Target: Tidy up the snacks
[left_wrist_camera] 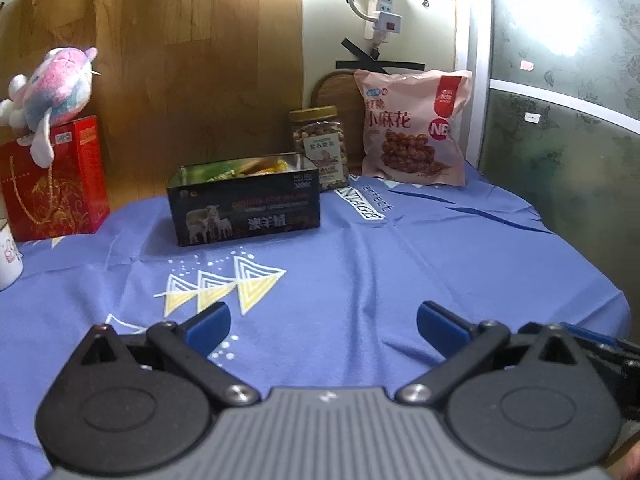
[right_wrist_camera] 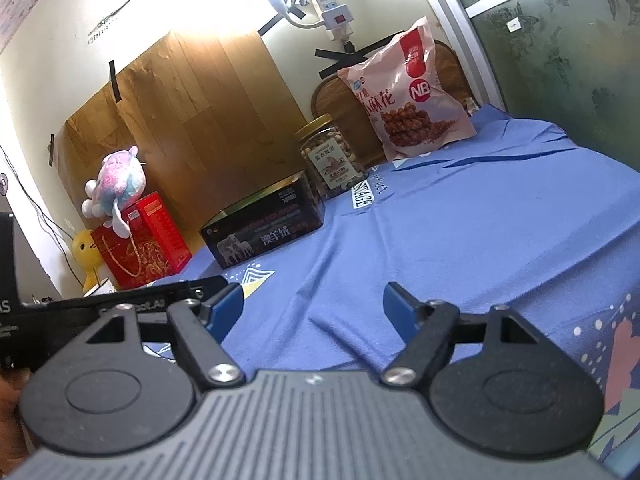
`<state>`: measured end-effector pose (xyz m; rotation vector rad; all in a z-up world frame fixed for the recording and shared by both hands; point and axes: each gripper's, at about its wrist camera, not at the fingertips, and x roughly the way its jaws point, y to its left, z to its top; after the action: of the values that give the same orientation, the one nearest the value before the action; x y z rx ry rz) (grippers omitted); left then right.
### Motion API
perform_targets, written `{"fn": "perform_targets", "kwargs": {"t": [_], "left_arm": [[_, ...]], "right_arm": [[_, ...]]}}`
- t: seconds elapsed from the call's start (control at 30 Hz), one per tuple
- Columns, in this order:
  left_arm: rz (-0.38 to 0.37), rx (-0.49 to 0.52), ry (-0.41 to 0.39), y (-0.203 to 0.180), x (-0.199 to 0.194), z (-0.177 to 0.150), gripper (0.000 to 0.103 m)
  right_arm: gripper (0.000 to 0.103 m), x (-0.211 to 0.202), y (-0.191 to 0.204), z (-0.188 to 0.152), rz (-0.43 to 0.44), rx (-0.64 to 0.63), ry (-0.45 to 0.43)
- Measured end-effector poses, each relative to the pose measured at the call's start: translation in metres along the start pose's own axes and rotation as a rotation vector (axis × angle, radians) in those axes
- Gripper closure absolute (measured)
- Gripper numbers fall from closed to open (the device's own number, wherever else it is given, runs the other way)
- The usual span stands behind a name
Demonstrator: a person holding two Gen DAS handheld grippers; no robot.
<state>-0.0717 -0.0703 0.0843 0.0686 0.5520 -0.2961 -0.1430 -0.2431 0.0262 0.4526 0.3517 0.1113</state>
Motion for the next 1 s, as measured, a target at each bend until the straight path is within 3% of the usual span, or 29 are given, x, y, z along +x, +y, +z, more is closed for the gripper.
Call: {"fn": "perform_targets", "kwargs": {"t": [0.57, 1.0], "left_arm": [[0.069, -0.017, -0.022, 0.0075, -0.0003, 0.0, 0.0], [0.046, -0.013, -0.001, 0.0016, -0.0007, 0.0002, 0.0]], "right_arm": [[0.024, -0.0011, 0.0033, 0.0015, 0.018, 0.003, 0.0], [0.024, -0.0055, 0.0004, -0.0022, 0.026, 0.019, -0.006]]}}
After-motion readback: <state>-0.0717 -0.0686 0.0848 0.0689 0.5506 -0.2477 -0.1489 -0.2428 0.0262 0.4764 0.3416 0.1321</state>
